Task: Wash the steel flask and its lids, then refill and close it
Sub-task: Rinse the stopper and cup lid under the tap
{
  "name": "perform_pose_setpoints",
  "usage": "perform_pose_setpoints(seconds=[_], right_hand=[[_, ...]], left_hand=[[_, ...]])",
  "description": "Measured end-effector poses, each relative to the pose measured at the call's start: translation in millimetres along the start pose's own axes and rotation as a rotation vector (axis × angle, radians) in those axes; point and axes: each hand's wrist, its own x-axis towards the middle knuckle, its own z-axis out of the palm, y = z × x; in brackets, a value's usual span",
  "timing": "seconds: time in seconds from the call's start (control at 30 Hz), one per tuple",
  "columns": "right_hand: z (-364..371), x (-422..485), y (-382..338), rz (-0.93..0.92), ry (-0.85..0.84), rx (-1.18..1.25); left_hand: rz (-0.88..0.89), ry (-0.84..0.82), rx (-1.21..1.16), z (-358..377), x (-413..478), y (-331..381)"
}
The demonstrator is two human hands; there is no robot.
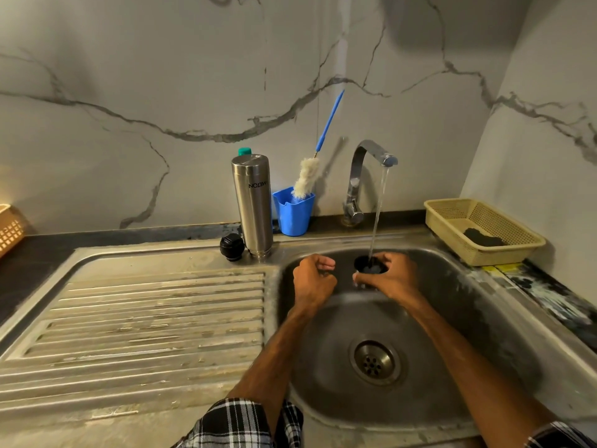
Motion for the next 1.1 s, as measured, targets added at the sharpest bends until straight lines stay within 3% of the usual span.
perform_pose_setpoints(seconds=[0.07, 0.17, 0.3, 0.5, 0.63, 0.9, 1.1], right_hand=[[-1, 0, -1, -0.021, 0.036, 0.043], [-2, -1, -2, 0.014, -0.040, -0.003], [-3, -2, -5, 0.019, 0.034, 0.055], [0, -9, -4, 0.342, -0.424, 0.527], [2, -13, -16, 0.448, -0.582, 0.742], [3, -12, -12, 0.582, -0.622, 0.841], [4, -13, -13, 0.484, -0.601, 0.834]], left_hand=[[-0.008, 0.001, -0.001, 0, 0, 0], [-0.006, 0.007, -0.033, 0, 0, 0], [0.000, -0.001, -0.025, 0, 1, -1], [0.072, 0.036, -0.092, 6, 4, -4], [0.106, 0.034, -0.157, 4, 2, 1], [0.125, -0.004, -0.260, 0, -3, 6], [0.121, 0.034, -0.211, 0, -5, 7]])
